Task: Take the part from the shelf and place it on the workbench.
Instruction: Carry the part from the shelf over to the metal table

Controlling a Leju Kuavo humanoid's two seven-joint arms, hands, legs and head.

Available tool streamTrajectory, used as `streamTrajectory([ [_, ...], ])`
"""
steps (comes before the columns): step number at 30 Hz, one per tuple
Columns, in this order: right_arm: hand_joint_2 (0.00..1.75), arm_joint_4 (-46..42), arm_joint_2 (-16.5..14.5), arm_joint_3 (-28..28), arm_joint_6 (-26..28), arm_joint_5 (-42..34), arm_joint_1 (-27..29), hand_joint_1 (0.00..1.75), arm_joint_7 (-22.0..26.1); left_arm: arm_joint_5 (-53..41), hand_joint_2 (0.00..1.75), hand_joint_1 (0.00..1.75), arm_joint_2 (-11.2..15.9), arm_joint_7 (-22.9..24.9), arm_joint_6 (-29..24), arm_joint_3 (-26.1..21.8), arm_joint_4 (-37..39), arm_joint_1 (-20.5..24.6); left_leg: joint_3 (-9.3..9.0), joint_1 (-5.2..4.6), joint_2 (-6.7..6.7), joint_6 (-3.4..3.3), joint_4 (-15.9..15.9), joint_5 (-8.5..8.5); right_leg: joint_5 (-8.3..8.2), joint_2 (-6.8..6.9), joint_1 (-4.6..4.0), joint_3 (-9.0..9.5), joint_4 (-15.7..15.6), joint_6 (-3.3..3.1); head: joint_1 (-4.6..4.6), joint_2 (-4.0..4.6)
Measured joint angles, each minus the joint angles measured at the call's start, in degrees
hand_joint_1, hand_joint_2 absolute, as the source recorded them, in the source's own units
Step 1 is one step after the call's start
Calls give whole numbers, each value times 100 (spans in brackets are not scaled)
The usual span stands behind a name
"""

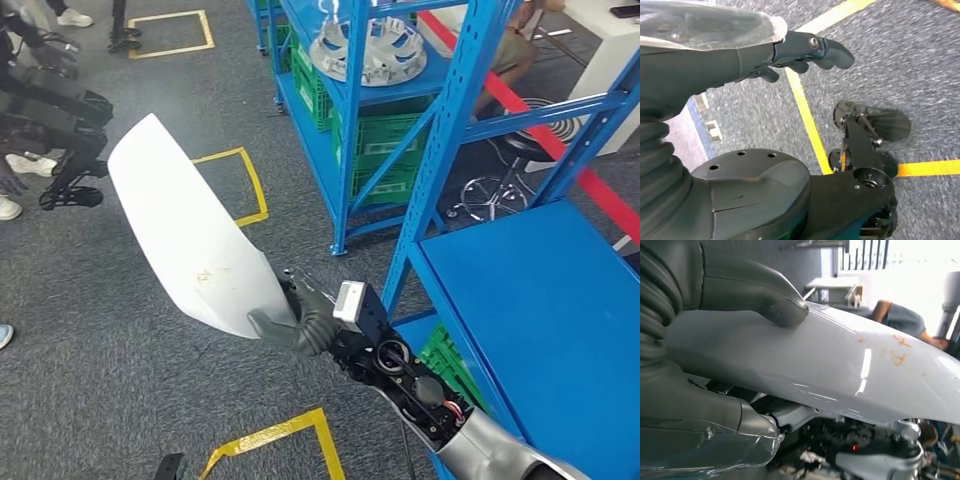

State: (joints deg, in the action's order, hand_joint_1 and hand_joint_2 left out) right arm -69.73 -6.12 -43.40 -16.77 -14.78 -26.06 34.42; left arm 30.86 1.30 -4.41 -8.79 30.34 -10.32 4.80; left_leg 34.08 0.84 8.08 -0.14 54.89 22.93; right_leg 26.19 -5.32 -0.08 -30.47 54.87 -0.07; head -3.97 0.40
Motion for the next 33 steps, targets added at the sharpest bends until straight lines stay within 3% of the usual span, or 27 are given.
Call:
streamTrajectory([
  [2, 175, 49, -48, -32, -63, -15, -42, 175, 48, 45, 175, 0, 35, 9, -14, 0, 0, -28, 22, 27, 84, 71, -23, -23, -33, 135, -2, 48, -89, -22, 10, -1],
  [4, 175, 105, -111, -69, -109, -21, -94, 175, 96, 100, 175, 0, 79, 41, -35, 0, 1, -43, 145, 2, -188, 118, 218, 134, -97, 295, 19, 114, -216, -60, 2, 0],
  [6, 175, 171, -148, -103, -130, -12, -123, 175, 120, 154, 175, 0, 111, 78, -67, -1, 1, -24, 492, -10, -574, 160, 916, 506, -121, 482, 10, 138, -271, -88, -13, 0],
  [8, 175, 233, -154, -126, -129, -3, -113, 175, 120, 182, 175, 0, 133, 100, -84, -2, 0, -12, 799, 6, -708, 209, 1542, 738, -109, 684, -5, 130, -267, -98, -15, -1],
  [9, 175, 259, -158, -135, -126, -2, -106, 175, 120, 185, 175, 0, 144, 110, -85, -2, 0, -18, 800, 17, -743, 229, 1569, 702, -98, 778, -5, 127, -263, -95, -15, -1],
  [10, 175, 277, -164, -143, -124, -3, -103, 175, 120, 183, 175, 0, 160, 119, -85, -2, 0, -27, 672, 28, -782, 245, 1351, 566, -85, 862, -2, 127, -254, -83, -15, -1],
  [12, 175, 303, -187, -157, -122, -13, -104, 175, 127, 178, 175, 0, 196, 145, -85, -2, 0, -30, 207, 34, -978, 258, 527, 234, -37, 1001, -8, 123, -206, -35, -16, -1],
  [14, 175, 336, -213, -170, -137, -21, -108, 175, 172, 186, 175, 0, 238, 202, -95, -2, 0, -14, -63, 16, -1113, 203, 19, 89, 23, 1106, -35, 118, -143, 26, -3, 0],
  [17, 175, 416, -283, -196, -173, -21, -108, 175, 296, 217, 175, 0, 317, 373, -143, -2, 0, -22, -67, 0, -979, 79, -25, 90, 85, 1211, -38, 141, -104, 105, 12, 0],
  [19, 175, 464, -337, -215, -185, -20, -109, 175, 356, 251, 175, 0, 365, 481, -186, -2, 0, -28, -76, 16, -873, 15, -39, 78, 273, 1011, -4, 58, 141, 159, 13, -1],
  [21, 175, 509, -359, -233, -199, -9, -102, 175, 385, 285, 175, 0, 403, 536, -219, -2, 0, -20, -80, 20, -754, -30, -45, 71, 668, 695, 22, -279, 905, 188, 14, -1],
  [22, 175, 535, -361, -239, -205, -3, -95, 175, 390, 297, 175, 0, 419, 543, -228, -2, 0, -15, -79, 14, -682, -43, -44, 70, 841, 614, 25, -492, 1350, 191, 15, -1],
  [23, 175, 564, -361, -247, -211, 3, -88, 175, 390, 307, 175, 0, 427, 536, -234, -2, 0, -12, -79, 5, -599, -49, -44, 69, 928, 574, 25, -658, 1673, 187, 15, 0],
  [24, 175, 591, -361, -251, -214, 5, -85, 175, 389, 314, 175, 0, 433, 522, -240, -2, 0, -12, -81, -3, -515, -51, -42, 68, 896, 555, 24, -725, 1771, 174, 15, 0],
  [25, 175, 613, -364, -253, -216, 8, -88, 175, 386, 322, 175, 0, 436, 498, -241, -2, 0, -14, -84, -8, -426, -52, -39, 67, 740, 533, 21, -664, 1598, 150, 15, 1],
  [26, 175, 629, -368, -255, -221, 12, -96, 175, 383, 328, 175, 0, 438, 468, -240, -2, 0, -16, -89, -9, -340, -50, -37, 66, 513, 471, 17, -507, 1227, 117, 15, 1],
  [28, 175, 647, -379, -256, -229, 17, -123, 175, 377, 335, 175, 0, 436, 406, -223, -2, 0, -14, -84, -6, -177, -32, -27, 56, 131, 210, 14, -131, 369, 50, 15, 1],
  [30, 175, 662, -391, -260, -239, 18, -150, 175, 365, 335, 175, 0, 432, 347, -198, -2, 0, -14, -51, 12, -42, 15, -25, 33, 33, 58, 5, 37, -11, 23, 15, 0],
  [32, 175, 672, -415, -268, -249, 17, -169, 175, 344, 328, 175, 0, 434, 299, -178, -2, 0, -40, -19, 32, 76, 85, -45, 4, 12, 171, 12, 71, -75, -1, 17, 0],
  [33, 175, 673, -432, -272, -254, 17, -179, 175, 333, 319, 175, 0, 432, 283, -166, -2, 0, -58, 8, 23, 16, 111, -11, 30, -14, 245, 25, 94, -123, -27, 18, 0],
])
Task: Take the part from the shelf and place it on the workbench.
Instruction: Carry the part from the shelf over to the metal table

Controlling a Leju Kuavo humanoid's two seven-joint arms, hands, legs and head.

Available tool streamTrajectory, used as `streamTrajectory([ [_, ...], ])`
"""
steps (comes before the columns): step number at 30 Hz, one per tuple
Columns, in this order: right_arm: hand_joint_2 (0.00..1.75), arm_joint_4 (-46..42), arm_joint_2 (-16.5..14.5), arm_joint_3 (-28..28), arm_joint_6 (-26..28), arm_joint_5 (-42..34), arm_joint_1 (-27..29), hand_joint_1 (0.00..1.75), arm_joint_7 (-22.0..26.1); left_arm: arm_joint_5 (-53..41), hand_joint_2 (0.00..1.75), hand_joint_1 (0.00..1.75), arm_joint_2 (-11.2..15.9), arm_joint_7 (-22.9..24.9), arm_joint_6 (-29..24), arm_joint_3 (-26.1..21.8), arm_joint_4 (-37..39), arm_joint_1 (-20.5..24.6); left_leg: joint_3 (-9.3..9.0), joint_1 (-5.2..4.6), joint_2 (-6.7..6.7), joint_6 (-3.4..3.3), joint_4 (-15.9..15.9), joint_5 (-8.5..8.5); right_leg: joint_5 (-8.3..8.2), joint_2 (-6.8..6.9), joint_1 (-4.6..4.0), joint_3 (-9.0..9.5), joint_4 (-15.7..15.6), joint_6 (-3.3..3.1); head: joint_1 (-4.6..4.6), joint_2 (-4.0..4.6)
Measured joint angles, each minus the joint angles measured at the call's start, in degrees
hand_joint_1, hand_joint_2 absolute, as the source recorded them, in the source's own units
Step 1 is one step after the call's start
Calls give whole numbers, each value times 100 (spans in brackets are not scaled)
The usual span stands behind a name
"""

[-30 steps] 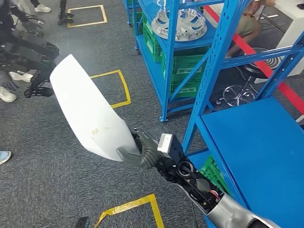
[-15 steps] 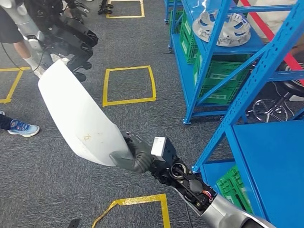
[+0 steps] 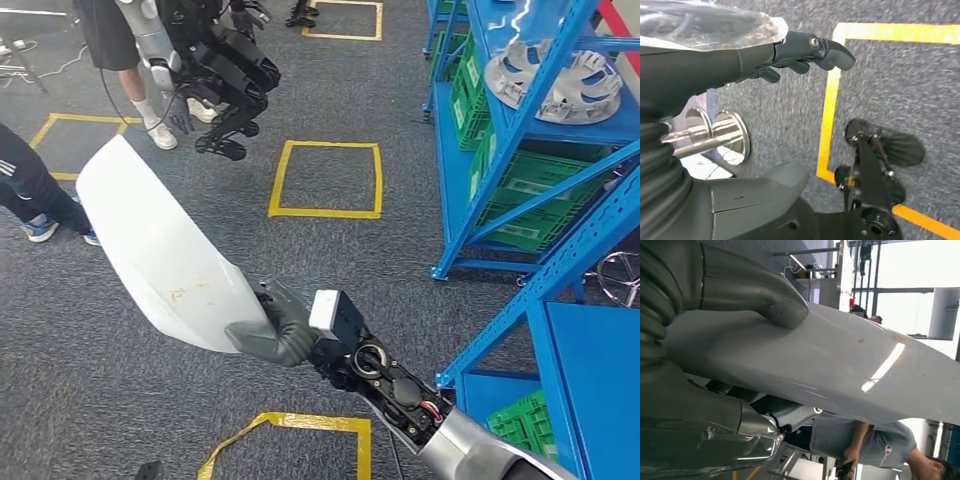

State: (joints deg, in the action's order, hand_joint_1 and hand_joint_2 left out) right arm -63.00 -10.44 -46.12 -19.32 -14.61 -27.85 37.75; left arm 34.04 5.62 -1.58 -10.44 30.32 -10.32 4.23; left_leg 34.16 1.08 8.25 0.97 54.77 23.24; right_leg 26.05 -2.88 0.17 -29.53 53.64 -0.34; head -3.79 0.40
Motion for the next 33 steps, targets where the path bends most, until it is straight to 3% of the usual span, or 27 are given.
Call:
streamTrajectory([
  [1, 175, 0, -16, -2, -5, -3, -15, 175, -9, -11, 175, 0, -4, -14, 10, 0, 0, -11, 70, -14, -139, 20, 128, 86, -30, 78, 13, 22, -50, -31, -5, 1],
  [3, 175, 3, -31, -3, -12, -13, -36, 175, -25, -34, 175, 0, -18, -34, 26, 0, 0, -2, 376, -30, -536, 49, 755, 429, -60, 242, 4, 40, -104, -72, -19, 1],
  [5, 175, 13, -30, -1, -10, -29, -32, 175, -44, -51, 175, 0, -30, -57, 33, 0, 0, 14, 734, -6, -720, 92, 1493, 721, -54, 427, -15, 29, -105, -81, -26, 0],
  [6, 175, 18, -30, -1, -8, -35, -25, 175, -58, -56, 175, 0, -36, -66, 37, 0, 0, 12, 798, 10, -758, 112, 1634, 733, -48, 515, -18, 25, -103, -77, -25, 0],
  [7, 175, 21, -30, 0, -10, -41, -23, 175, -73, -59, 175, 0, -39, -69, 39, 0, 0, 6, 731, 25, -791, 129, 1523, 635, -38, 594, -15, 24, -97, -68, -25, 0],
  [9, 175, 21, -30, 0, -14, -46, -25, 175, -106, -59, 175, 0, -47, -74, 42, 0, -1, 0, 298, 40, -980, 158, 726, 291, 1, 728, -13, 27, -58, -22, -25, 0],
  [11, 175, 20, -28, 3, -20, -49, -34, 175, -135, -51, 175, 0, -63, -86, 45, 0, -2, 14, -38, 19, -1147, 121, 97, 90, 58, 837, -41, 21, 4, 48, -20, 1],
  [12, 175, 21, -28, 3, -26, -51, -41, 175, -145, -42, 175, 0, -72, -94, 46, 0, -2, 20, -80, 3, -1168, 87, 2, 82, 78, 882, -61, 23, 23, 78, -13, 0],
  [14, 175, 22, -27, -1, -52, -57, -50, 175, -155, -15, 175, 0, -82, -113, 53, 0, -2, 14, -63, -9, -1036, 6, 23, 81, 106, 950, -63, 43, 34, 126, -2, 0],
  [16, 175, 22, -27, -5, -82, -61, -67, 175, -152, 10, 175, 0, -98, -130, 59, 0, -2, 1, -62, 5, -921, -60, 11, 69, 249, 757, -27, -4, 194, 189, 2, 0],
  [18, 175, 29, -23, -7, -102, -61, -84, 175, -145, 31, 175, 0, -116, -146, 63, 0, -2, 8, -61, 17, -808, -112, 4, 55, 609, 432, -1, -282, 829, 229, 11, 0],
  [20, 175, 49, -13, -9, -108, -52, -83, 175, -144, 45, 175, 0, -129, -163, 70, -1, -2, 17, -56, 2, -664, -137, 5, 49, 943, 318, 0, -683, 1673, 225, 16, 0],
  [21, 175, 59, -7, -12, -110, -48, -81, 175, -144, 48, 175, 0, -139, -169, 72, -1, -2, 17, -56, -9, -579, -142, 6, 47, 967, 306, -1, -793, 1879, 211, 16, 1],
  [22, 175, 65, -3, -14, -110, -42, -81, 175, -145, 50, 175, 0, -148, -174, 74, -1, -2, 14, -58, -18, -487, -145, 7, 43, 868, 294, -2, -790, 1836, 187, 16, 1],
  [23, 175, 68, 0, -17, -110, -39, -85, 175, -145, 51, 175, 0, -156, -176, 73, -1, -2, 12, -62, -24, -396, -145, 7, 39, 665, 260, -6, -666, 1540, 154, 16, 1],
  [25, 175, 69, 2, -20, -111, -36, -104, 175, -144, 51, 175, 0, -186, -179, 73, -1, -2, 11, -57, -24, -230, -130, 9, 24, 236, -23, -7, -269, 637, 78, 15, -1],
  [26, 175, 70, 2, -21, -111, -36, -114, 175, -143, 51, 175, 0, -200, -180, 72, -2, -2, 12, -43, -12, -155, -110, 6, 9, 113, -154, -12, -127, 309, 54, 19, 0],
  [27, 175, 73, 3, -22, -113, -36, -121, 175, -143, 51, 175, 0, -211, -180, 71, -2, -2, 11, -23, 6, -88, -81, 0, -10, 63, -249, -18, -53, 129, 40, 23, 0],
  [29, 175, 77, 3, -28, -117, -29, -128, 175, -144, 56, 175, 0, -219, -180, 69, -2, -2, -6, 9, 31, 48, -3, -43, -60, 41, -167, -33, -32, 65, 25, 40, 0],
  [30, 175, 79, -1, -31, -127, -24, -136, 175, -147, 65, 175, 0, -223, -182, 70, -1, -2, -19, 20, 31, 45, 22, -44, -62, 13, -87, -20, -13, 21, 10, 44, 0],
  [31, 175, 80, -5, -33, -141, -13, -149, 175, -151, 81, 175, 0, -229, -187, 71, -1, -2, -27, 67, 15, -65, 41, 34, -3, -19, -2, -4, 7, -32, -16, 40, -1],
  [33, 175, 84, -13, -38, -185, 15, -175, 175, -176, 130, 175, 0, -241, -214, 71, -1, -2, -19, 324, -7, -453, 65, 563, 308, -69, 184, 16, 31, -114, -55, 27, 0],
])
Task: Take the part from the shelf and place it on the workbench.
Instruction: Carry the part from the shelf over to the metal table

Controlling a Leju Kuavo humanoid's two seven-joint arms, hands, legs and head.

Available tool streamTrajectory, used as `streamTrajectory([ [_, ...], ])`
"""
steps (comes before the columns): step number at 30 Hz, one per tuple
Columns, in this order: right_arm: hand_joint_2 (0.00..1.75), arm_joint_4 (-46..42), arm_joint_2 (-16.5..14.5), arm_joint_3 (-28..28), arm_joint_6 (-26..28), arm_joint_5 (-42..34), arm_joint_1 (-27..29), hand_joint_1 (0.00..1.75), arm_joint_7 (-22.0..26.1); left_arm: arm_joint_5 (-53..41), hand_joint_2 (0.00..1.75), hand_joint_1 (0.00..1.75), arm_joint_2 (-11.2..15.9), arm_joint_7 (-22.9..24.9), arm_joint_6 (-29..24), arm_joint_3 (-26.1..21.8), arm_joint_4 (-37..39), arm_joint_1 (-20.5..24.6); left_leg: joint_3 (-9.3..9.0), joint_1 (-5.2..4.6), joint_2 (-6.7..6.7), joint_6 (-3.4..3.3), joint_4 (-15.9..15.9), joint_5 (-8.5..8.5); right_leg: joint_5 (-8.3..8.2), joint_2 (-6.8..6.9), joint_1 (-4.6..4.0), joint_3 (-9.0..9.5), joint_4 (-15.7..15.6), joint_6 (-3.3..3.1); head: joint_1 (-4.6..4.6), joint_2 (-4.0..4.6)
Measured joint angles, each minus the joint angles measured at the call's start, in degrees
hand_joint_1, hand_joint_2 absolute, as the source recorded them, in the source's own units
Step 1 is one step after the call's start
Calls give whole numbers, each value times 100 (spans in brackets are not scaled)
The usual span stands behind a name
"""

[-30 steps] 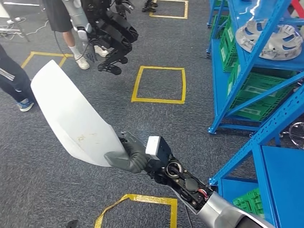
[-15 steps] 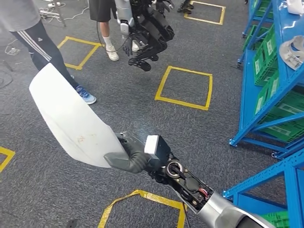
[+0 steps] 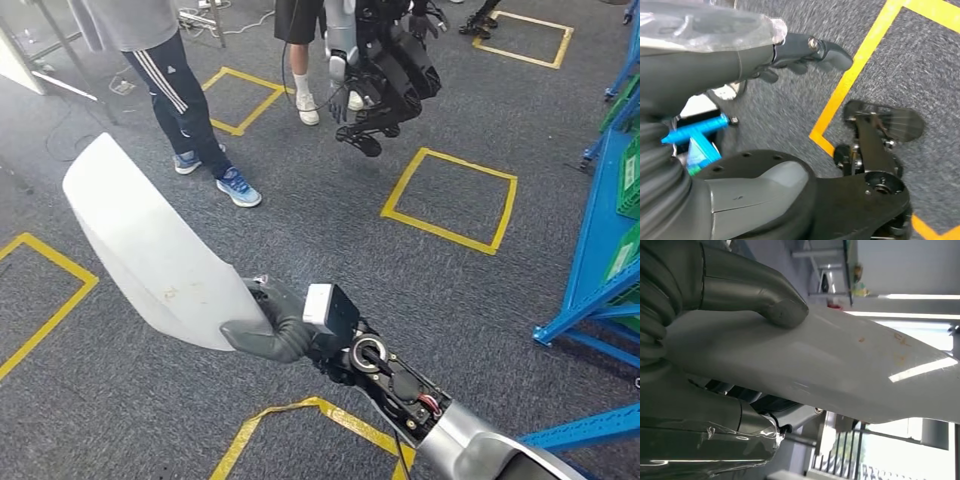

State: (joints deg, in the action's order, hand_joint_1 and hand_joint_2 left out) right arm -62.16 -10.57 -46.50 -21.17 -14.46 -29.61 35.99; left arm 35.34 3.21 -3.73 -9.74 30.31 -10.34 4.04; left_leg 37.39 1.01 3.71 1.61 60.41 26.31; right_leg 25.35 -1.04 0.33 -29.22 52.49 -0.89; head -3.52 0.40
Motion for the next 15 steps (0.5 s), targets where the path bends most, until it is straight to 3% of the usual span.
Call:
streamTrajectory([
  [1, 175, 5, -1, -4, -21, 17, -5, 175, -21, 29, 175, 0, -4, -19, -1, -1, 0, 12, 195, -6, -170, 22, 407, 204, -4, 92, -8, -4, -8, -14, -8, 0],
  [2, 175, 10, -1, -12, -44, 28, -8, 175, -45, 60, 175, 0, -9, -36, -2, -2, 0, 20, 365, 1, -253, 44, 779, 355, -1, 189, -16, -11, -6, -17, -8, 0],
  [3, 175, 15, -1, -26, -66, 37, -11, 175, -69, 90, 175, 0, -12, -47, -7, -3, 0, 23, 458, 7, -295, 64, 1001, 417, 4, 289, -21, -15, -4, -17, -8, 0],
  [4, 175, 18, -2, -45, -86, 37, -18, 175, -85, 121, 175, 0, -15, -52, -17, -4, 0, 20, 429, 15, -321, 81, 993, 371, 12, 383, -23, -18, 0, -13, -9, 0],
  [6, 175, 18, -10, -87, -123, 25, -50, 175, -114, 181, 175, 0, -20, -52, -53, -7, 0, 15, 19, 26, -450, 99, 311, 36, 42, 548, -22, -18, 33, 17, -9, 1],
  [8, 175, 17, -21, -120, -134, -3, -96, 175, -140, 222, 175, 0, -39, -40, -90, -10, 0, 29, -396, -1, -652, 64, -425, -197, 92, 677, -46, -21, 89, 74, -7, 0],
  [9, 175, 16, -25, -136, -132, -22, -116, 175, -149, 235, 175, 0, -51, -26, -105, -11, 0, 37, -480, -16, -703, 32, -590, -231, 113, 729, -61, -18, 112, 102, -7, 0],
  [11, 175, 15, -26, -175, -122, -56, -139, 175, -160, 251, 175, 0, -68, 14, -131, -13, 0, 33, -463, -26, -615, -43, -613, -227, 140, 836, -82, -1, 130, 153, -5, -1],
  [12, 175, 11, -28, -195, -115, -69, -143, 175, -161, 255, 175, 0, -74, 30, -143, -13, 0, 25, -456, -14, -556, -74, -607, -230, 164, 835, -75, 3, 140, 184, -5, -1],
  [13, 175, 7, -31, -214, -104, -75, -145, 175, -163, 255, 175, 0, -79, 40, -156, -13, 0, 18, -453, -1, -494, -105, -610, -237, 232, 740, -62, -16, 212, 217, -4, -1],
  [15, 175, -3, -36, -245, -68, -82, -150, 175, -168, 249, 175, 0, -88, 46, -169, -13, 0, 19, -449, 22, -382, -159, -622, -257, 552, 397, -30, -227, 724, 273, 4, 0],
])
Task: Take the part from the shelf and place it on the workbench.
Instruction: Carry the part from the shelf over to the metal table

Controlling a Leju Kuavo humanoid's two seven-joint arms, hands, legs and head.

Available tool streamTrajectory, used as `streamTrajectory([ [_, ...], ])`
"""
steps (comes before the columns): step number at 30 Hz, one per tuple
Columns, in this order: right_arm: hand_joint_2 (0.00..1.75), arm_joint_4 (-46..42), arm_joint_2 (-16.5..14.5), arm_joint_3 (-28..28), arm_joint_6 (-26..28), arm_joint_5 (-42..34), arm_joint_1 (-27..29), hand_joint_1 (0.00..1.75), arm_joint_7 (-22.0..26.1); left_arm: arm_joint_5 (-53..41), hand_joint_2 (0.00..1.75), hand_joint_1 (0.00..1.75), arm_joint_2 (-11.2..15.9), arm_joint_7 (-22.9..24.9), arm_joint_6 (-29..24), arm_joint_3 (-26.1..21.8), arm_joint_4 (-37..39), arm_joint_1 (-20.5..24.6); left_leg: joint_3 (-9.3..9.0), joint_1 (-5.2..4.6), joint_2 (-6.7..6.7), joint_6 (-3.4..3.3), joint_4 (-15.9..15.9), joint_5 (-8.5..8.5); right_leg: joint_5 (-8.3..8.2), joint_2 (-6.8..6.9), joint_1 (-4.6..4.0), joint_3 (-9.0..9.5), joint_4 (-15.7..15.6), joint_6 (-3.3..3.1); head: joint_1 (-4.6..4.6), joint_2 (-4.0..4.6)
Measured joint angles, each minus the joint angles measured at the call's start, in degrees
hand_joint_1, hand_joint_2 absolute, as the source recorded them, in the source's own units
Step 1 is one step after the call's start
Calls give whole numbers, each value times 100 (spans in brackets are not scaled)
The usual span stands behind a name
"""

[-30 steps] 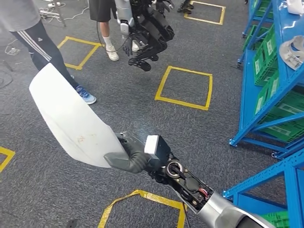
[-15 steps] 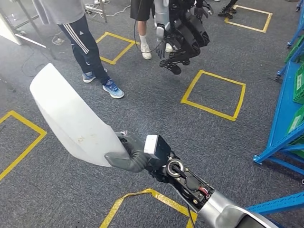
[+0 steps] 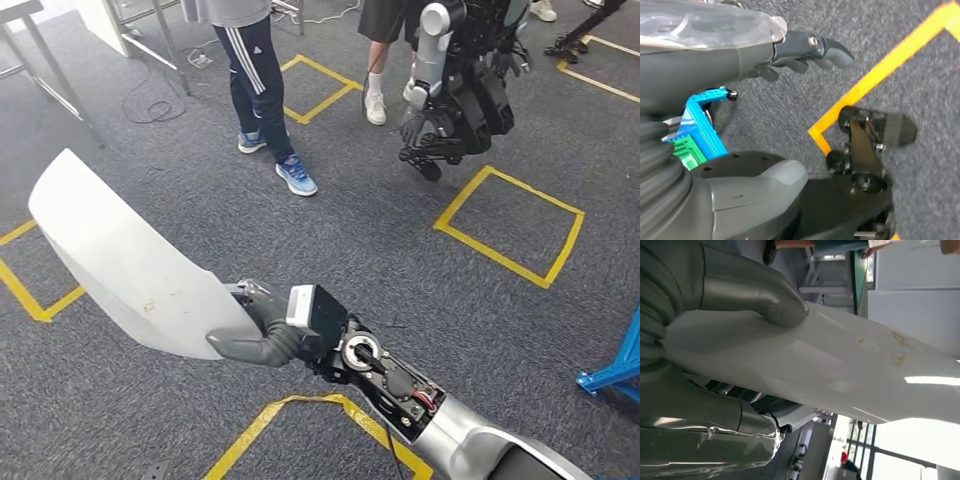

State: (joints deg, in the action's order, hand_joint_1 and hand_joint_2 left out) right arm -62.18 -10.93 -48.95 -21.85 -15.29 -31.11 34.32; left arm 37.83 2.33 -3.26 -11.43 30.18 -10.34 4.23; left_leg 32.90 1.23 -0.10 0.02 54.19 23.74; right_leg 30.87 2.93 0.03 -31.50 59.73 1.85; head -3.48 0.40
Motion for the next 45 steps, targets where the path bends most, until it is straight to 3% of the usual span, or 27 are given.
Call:
streamTrajectory([
  [2, 175, -1, 4, -23, 53, -3, 14, 175, -17, -23, 175, 0, -10, 3, 0, 0, 0, 12, 14, -7, 138, -27, 2, -10, 383, -229, 8, -392, 863, 17, 8, 1],
  [3, 175, -1, 9, -34, 82, -3, 27, 175, -34, -39, 175, 0, -15, 3, 5, 0, 0, 14, 17, -13, 220, -30, 4, -12, 459, -260, 8, -540, 1160, 13, 8, 0],
  [4, 175, -2, 12, -45, 113, -3, 37, 175, -55, -57, 175, 0, -20, 2, 11, 0, 0, 13, 18, -17, 305, -31, 7, -14, 416, -275, 7, -592, 1236, 0, 8, 0],
  [5, 175, -6, 14, -58, 140, -3, 42, 175, -78, -72, 175, 0, -23, 0, 20, 0, 0, 10, 16, -19, 394, -31, 12, -14, 251, -297, 7, -521, 1048, -22, 7, 0],
  [6, 175, -18, 16, -71, 166, -3, 45, 175, -99, -87, 175, 0, -27, -4, 30, 0, 0, 8, 14, -19, 483, -29, 18, -15, 8, -366, 7, -353, 654, -52, 8, -1],
  [8, 175, -54, 21, -93, 202, -1, 46, 175, -122, -109, 175, 0, -35, -14, 52, 0, 0, 14, 25, -18, 642, -7, 30, -27, -344, -641, 23, 11, -174, -110, 7, 0],
  [10, 175, -86, 29, -109, 219, 5, 56, 175, -133, -123, 175, 0, -42, -22, 67, 0, 0, 15, 62, 2, 775, 55, 18, -62, -409, -789, 22, 146, -491, -141, 7, 0],
  [12, 175, -121, 33, -121, 231, 14, 72, 175, -148, -135, 175, 0, -39, -28, 70, 0, 0, -9, 96, 14, 857, 127, -14, -97, -440, -671, 20, 162, -538, -180, 11, 1],
  [14, 175, -167, 33, -127, 241, 22, 80, 175, -157, -140, 175, 0, -40, -28, 70, 1, 0, -28, 188, -7, 595, 177, 142, 19, -488, -521, 44, 189, -614, -244, 2, 0],
  [16, 175, -192, 40, -131, 254, 28, 94, 175, -172, -140, 175, 0, -50, -31, 72, 2, 0, -14, 499, -15, 207, 226, 799, 385, -510, -343, 44, 195, -654, -285, -15, 1],
  [18, 175, -195, 55, -139, 263, 37, 122, 175, -194, -139, 175, 0, -57, -39, 77, 2, 0, 3, 848, -3, 85, 276, 1561, 696, -506, -145, 32, 183, -651, -297, -19, 0],
  [19, 175, -195, 61, -146, 261, 42, 134, 175, -205, -137, 175, 0, -59, -46, 79, 2, 0, 3, 896, 3, 70, 293, 1695, 706, -500, -53, 30, 178, -648, -297, -19, 0],
  [20, 175, -195, 64, -157, 254, 46, 138, 175, -211, -132, 175, 0, -58, -51, 81, 2, 0, -1, 815, 9, 50, 303, 1577, 607, -493, 31, 30, 177, -643, -292, -20, -1],
  [23, 175, -197, 66, -185, 224, 49, 133, 175, -205, -104, 175, 0, -48, -57, 81, 2, 0, 3, 133, -1, -228, 270, 359, 113, -446, 238, 9, 198, -617, -234, -18, 0],
  [25, 175, -205, 66, -193, 197, 43, 129, 175, -172, -96, 175, 0, -49, -62, 81, 2, 0, 15, -70, -34, -335, 194, -30, 24, -415, 327, -27, 212, -601, -180, -6, 0],
  [27, 175, -217, 66, -200, 158, 14, 128, 175, -123, -88, 175, 0, -52, -65, 79, 2, 0, 4, -56, -42, -236, 116, -27, 26, -395, 385, -39, 227, -597, -130, 5, 0],
  [29, 175, -225, 66, -204, 120, -32, 126, 175, -96, -81, 175, 0, -56, -65, 73, 1, 0, -11, -57, -20, -171, 48, -39, 16, -254, 187, -10, 172, -430, -64, 8, -1],
  [31, 175, -223, 75, -201, 105, -62, 131, 175, -86, -79, 175, 0, -60, -68, 67, 1, 0, 0, -55, -2, -121, -7, -51, 5, 117, -142, 16, -109, 216, -14, 9, 0],
  [33, 175, -216, 93, -195, 125, -73, 155, 175, -84, -74, 175, 0, -63, -81, 65, 2, 0, 16, -51, -6, -52, -30, -49, 6, 452, -264, 18, -502, 1053, 2, 9, 0],
  [34, 175, -211, 103, -192, 140, -80, 169, 175, -85, -68, 175, 0, -66, -95, 66, 2, 0, 20, -55, -8, -9, -32, -48, 7, 472, -275, 18, -609, 1255, 1, 9, 0],
  [35, 175, -207, 112, -187, 157, -87, 177, 175, -86, -62, 175, 0, -69, -114, 68, 2, 0, 20, -62, -9, 31, -31, -47, 8, 368, -277, 19, -602, 1207, -7, 9, 0],
  [36, 175, -204, 119, -179, 178, -93, 179, 175, -87, -54, 175, 0, -72, -138, 73, 2, 0, 20, -73, -8, 70, -28, -45, 10, 160, -279, 20, -479, 908, -22, 9, 0],
  [37, 175, -202, 123, -169, 200, -99, 175, 175, -89, -48, 175, 0, -75, -164, 78, 2, 0, 20, -83, -6, 106, -19, -43, 18, -91, -292, 23, -284, 456, -40, 9, 0],
  [39, 175, -195, 126, -148, 244, -110, 161, 175, -91, -34, 175, 0, -79, -211, 97, 2, 0, 27, -78, -26, 158, 26, -34, 56, -368, -339, 23, 46, -320, -87, 8, -1],
  [40, 175, -190, 127, -141, 257, -115, 155, 175, -92, -29, 175, 0, -78, -227, 106, 2, 0, 27, -70, -34, 173, 57, -34, 77, -390, -358, 17, 116, -500, -116, 8, 0],
  [43, 175, -177, 132, -131, 275, -116, 144, 175, -90, -33, 175, 0, -75, -255, 127, 1, 0, 17, -82, -23, 174, 152, -32, 113, -353, -359, 3, 169, -571, -225, 7, 0],
  [45, 175, -176, 132, -127, 285, -115, 136, 175, -89, -39, 175, 0, -76, -257, 130, 2, 0, 18, 75, -16, 121, 205, 313, 250, -340, -347, 30, 261, -609, -285, 2, 1],
])
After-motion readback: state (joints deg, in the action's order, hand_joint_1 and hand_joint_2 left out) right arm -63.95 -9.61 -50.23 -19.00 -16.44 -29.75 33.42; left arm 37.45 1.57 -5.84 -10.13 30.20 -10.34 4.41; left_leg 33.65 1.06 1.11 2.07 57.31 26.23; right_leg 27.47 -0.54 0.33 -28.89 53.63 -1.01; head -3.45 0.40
